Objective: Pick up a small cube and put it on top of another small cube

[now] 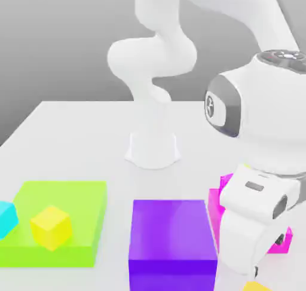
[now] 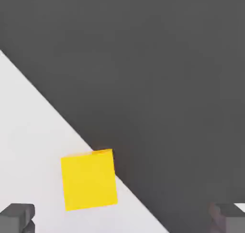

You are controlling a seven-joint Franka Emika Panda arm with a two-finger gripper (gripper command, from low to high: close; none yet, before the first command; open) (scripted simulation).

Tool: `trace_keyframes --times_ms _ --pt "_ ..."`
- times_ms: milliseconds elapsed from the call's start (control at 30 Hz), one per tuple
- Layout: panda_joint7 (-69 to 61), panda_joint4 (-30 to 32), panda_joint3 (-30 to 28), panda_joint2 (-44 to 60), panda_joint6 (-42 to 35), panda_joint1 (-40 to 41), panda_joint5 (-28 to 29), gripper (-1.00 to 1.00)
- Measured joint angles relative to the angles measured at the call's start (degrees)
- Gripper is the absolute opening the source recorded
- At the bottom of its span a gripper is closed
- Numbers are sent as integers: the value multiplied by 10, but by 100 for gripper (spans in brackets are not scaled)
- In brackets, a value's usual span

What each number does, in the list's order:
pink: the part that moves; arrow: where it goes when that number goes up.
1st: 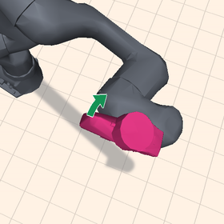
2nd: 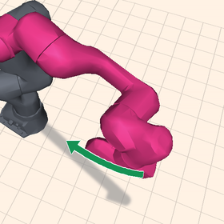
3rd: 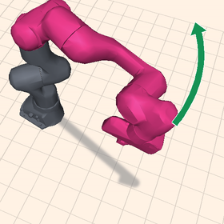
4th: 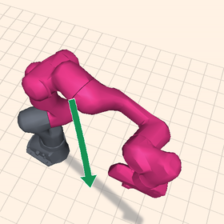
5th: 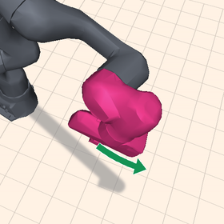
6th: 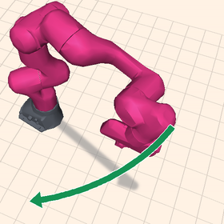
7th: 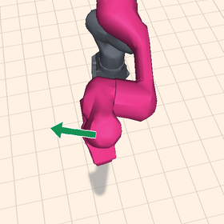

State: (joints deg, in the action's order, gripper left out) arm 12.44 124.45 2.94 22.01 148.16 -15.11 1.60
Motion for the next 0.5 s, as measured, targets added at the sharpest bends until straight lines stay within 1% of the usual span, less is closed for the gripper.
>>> trace_keyframes --times_ms 133,167,367,500 --pt "-3 -16 -3 83 51 -8 13 0" --pt "-3 -20 -4 102 65 -9 15 -100" --pt "-3 -22 -5 112 72 -10 16 -100" --pt "-6 -10 -1 58 30 -7 11 -100"
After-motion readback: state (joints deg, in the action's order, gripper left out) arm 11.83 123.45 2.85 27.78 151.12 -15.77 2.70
